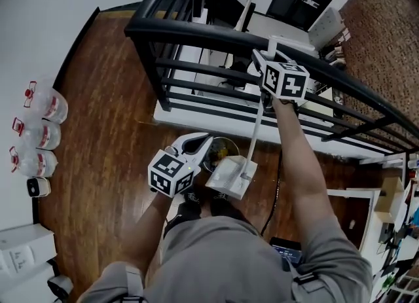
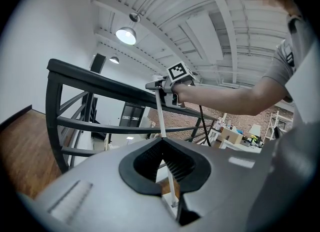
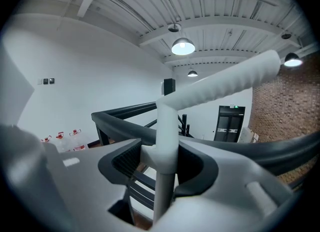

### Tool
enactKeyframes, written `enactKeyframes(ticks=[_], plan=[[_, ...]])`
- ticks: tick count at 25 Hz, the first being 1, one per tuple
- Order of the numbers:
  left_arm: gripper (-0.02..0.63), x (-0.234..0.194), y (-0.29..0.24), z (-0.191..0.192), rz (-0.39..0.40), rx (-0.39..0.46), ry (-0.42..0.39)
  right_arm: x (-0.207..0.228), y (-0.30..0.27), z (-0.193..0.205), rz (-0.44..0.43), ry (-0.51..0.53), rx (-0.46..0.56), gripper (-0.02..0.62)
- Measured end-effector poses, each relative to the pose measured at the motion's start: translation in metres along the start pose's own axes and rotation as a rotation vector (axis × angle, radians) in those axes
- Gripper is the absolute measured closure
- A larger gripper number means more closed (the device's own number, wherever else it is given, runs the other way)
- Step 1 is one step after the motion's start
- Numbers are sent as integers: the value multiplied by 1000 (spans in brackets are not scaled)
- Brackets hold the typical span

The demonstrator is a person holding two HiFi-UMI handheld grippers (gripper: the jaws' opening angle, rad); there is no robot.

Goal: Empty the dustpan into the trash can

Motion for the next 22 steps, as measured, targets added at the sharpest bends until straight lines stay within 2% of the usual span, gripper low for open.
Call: enactKeyframes(ticks=[13, 19, 22], plan=[[600, 2, -4, -2, 10, -17, -10, -5, 18, 2, -26, 5, 20, 407], [600, -3, 8, 1, 46, -8, -31, -13, 62, 4, -20, 0, 31, 405], [600, -3, 3, 9, 92, -23, -43, -12, 100, 7, -8, -10, 62, 405]])
Point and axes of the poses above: the fingertips, and each gripper's own axes: y backward along the fingers, x to its right, z out of its underside, the point moved 10 cm from there along y, backward along the fingers, and after that the axes turned 2 degrees about y, right-handed, at the moved point
